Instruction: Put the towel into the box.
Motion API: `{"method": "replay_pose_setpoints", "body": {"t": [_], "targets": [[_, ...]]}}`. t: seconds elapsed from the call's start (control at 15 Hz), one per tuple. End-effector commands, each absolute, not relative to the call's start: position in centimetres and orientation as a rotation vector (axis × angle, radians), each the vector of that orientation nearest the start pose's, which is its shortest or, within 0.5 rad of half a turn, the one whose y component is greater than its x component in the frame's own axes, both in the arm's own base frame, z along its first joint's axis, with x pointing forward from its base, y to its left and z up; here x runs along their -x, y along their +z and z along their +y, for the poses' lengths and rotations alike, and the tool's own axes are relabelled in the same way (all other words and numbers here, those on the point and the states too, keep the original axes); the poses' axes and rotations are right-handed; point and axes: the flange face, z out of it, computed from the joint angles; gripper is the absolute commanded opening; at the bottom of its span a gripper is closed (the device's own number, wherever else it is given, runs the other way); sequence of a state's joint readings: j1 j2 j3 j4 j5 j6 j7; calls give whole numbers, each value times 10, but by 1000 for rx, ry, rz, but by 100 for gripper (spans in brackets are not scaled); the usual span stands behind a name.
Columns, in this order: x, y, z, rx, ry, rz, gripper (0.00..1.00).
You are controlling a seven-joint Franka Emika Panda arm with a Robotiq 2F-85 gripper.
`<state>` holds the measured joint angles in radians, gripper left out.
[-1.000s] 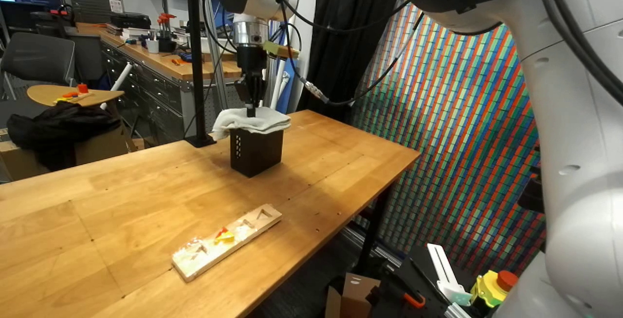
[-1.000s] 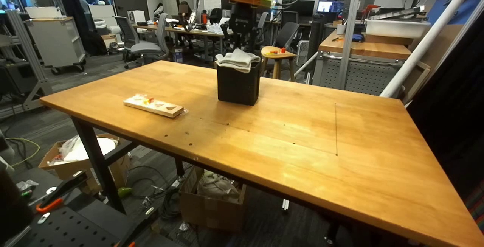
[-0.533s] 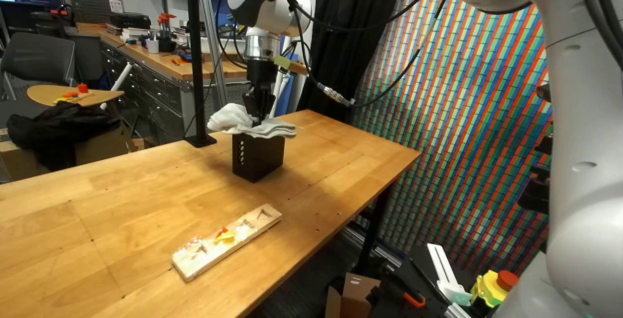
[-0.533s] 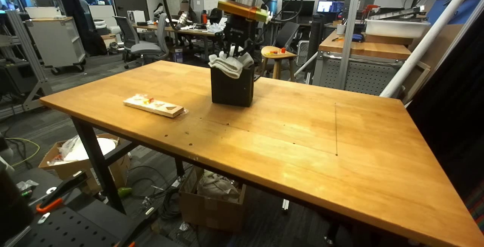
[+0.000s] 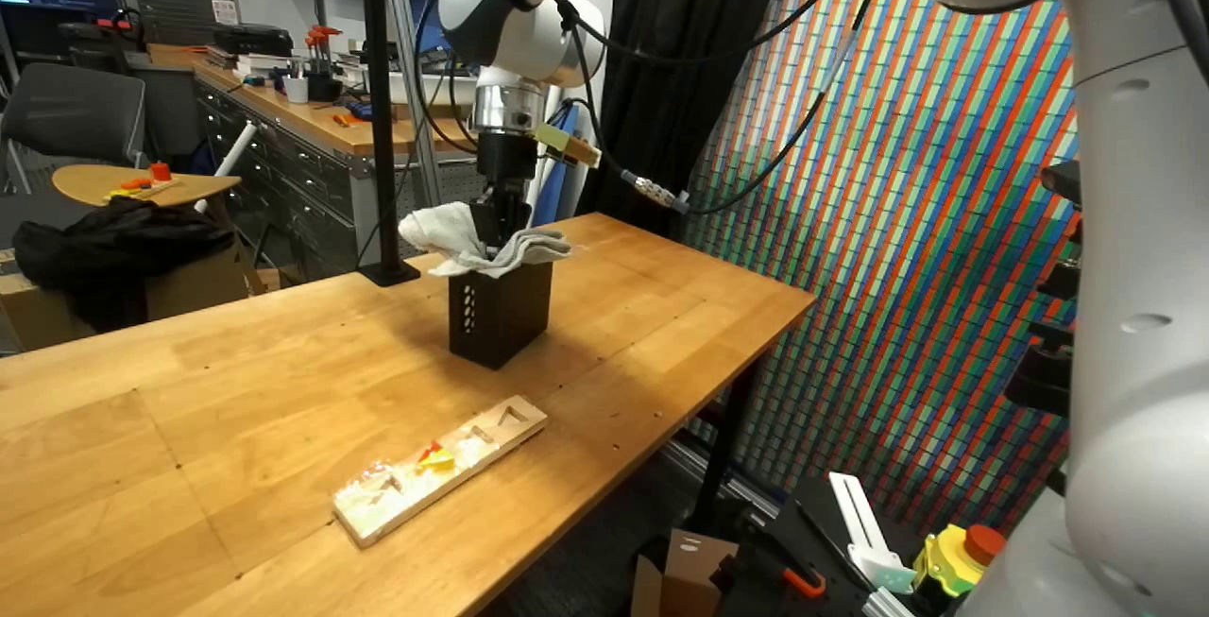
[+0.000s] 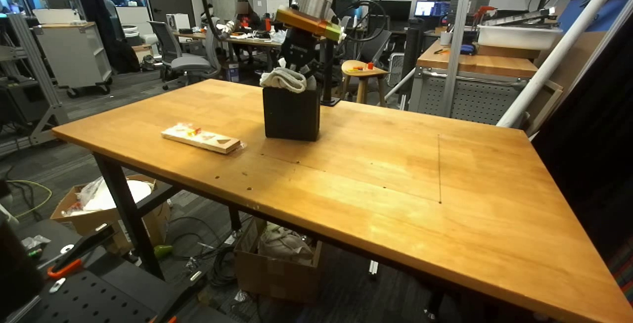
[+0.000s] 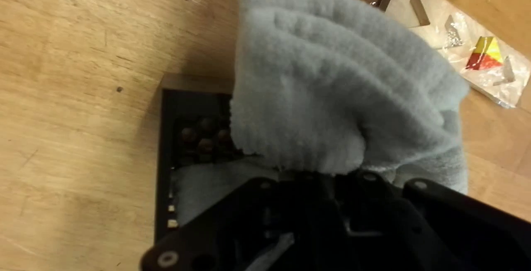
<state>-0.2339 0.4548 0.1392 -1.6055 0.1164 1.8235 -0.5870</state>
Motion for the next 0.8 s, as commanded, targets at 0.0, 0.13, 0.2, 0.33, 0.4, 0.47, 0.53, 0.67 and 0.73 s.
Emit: {"method": "replay_pose_setpoints", "body": {"t": [0.0,0.13,0.2,0.33,0.4,0.47,0.53,0.67,0.73], "targets": [[-647,329,-50,2757,271,-696,5],[-649,317,-46,2727,293,-722,5],[-650,312,-44,2714,301,-733,5],[-650,306,-42,2696,315,-745,5],[-650,311,-42,2700,317,-747,5],[-649,318,-43,2714,311,-747,5],[-648,327,-45,2731,298,-741,6],[-646,344,-48,2764,280,-732,6],[-645,354,-49,2783,268,-730,6]]}}
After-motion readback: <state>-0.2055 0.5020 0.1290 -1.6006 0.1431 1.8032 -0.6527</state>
